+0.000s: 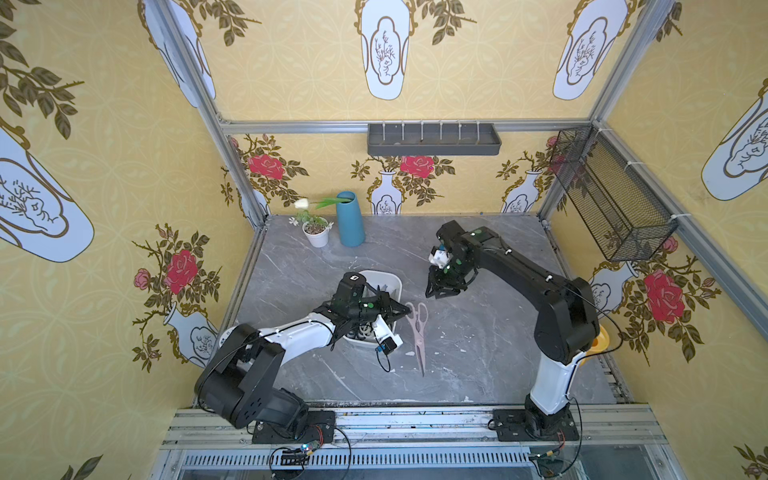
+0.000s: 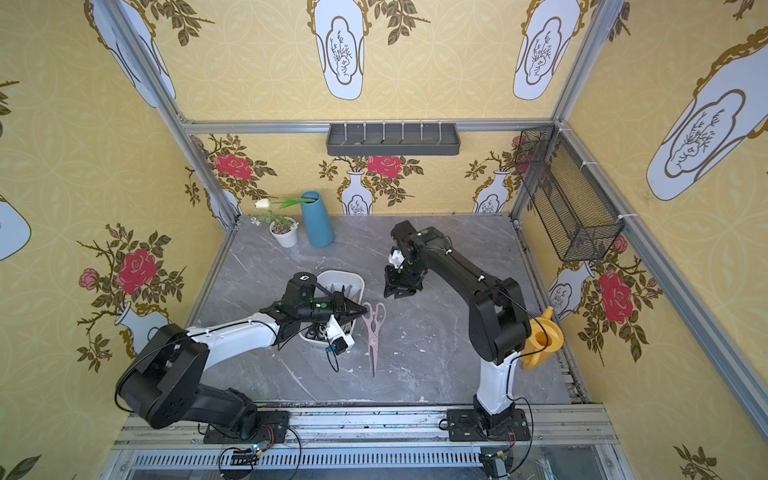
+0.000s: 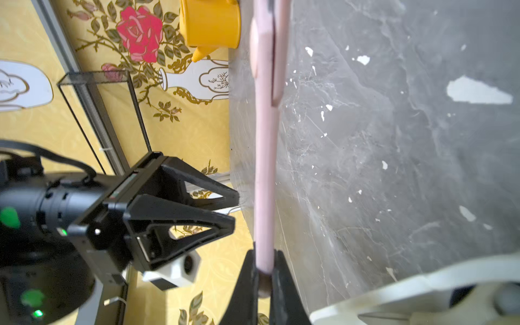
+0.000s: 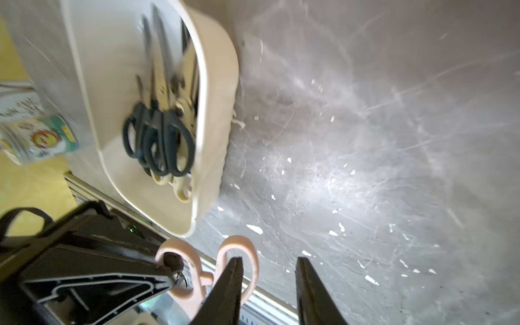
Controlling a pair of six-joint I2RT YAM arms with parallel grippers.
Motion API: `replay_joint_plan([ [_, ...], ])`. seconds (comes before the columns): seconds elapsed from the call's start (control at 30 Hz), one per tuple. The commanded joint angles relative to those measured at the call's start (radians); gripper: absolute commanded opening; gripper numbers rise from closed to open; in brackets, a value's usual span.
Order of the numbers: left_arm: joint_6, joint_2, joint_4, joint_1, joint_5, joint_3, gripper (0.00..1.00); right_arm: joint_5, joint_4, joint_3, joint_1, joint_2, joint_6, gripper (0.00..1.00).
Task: Put the scissors into the storage box
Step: Place the scissors in the storage box.
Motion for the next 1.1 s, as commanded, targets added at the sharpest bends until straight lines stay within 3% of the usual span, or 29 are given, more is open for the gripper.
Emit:
replay_joint_plan([
  [0.0,-0.306,-0.117,-0.327,0.000,-0.015,0.066,0.00,0.041,0.160,-0.063,-0.060,-0.126,0.099,0.44],
  [0.2,-0.889,-0.227,-0.939,0.043,0.019,0.289,0.00,0.014,0.386,-0.245,-0.164,-0.317,0.247,0.45],
  [0.3,-1.143,-0.222,-1.089,0.102,0.095,0.333,0.00,-0.008,0.425,-0.285,-0.162,-0.328,0.293,0.45],
  [0.43,-1.407,-0.227,-1.086,0.190,0.201,0.302,0.00,0.023,0.438,-0.303,-0.104,-0.326,0.328,0.45],
  [0.67,-1.930,-0.223,-0.823,0.315,0.264,0.123,0.00,0.105,0.439,-0.345,0.049,-0.337,0.382,0.45],
  [0.77,-1.978,-0.180,-0.803,0.375,0.238,0.100,0.00,0.126,0.454,-0.386,0.091,-0.346,0.417,0.45],
  [1.07,-1.861,0.073,-0.997,0.380,0.230,0.258,0.00,0.184,0.491,-0.476,0.159,-0.402,0.488,0.45],
])
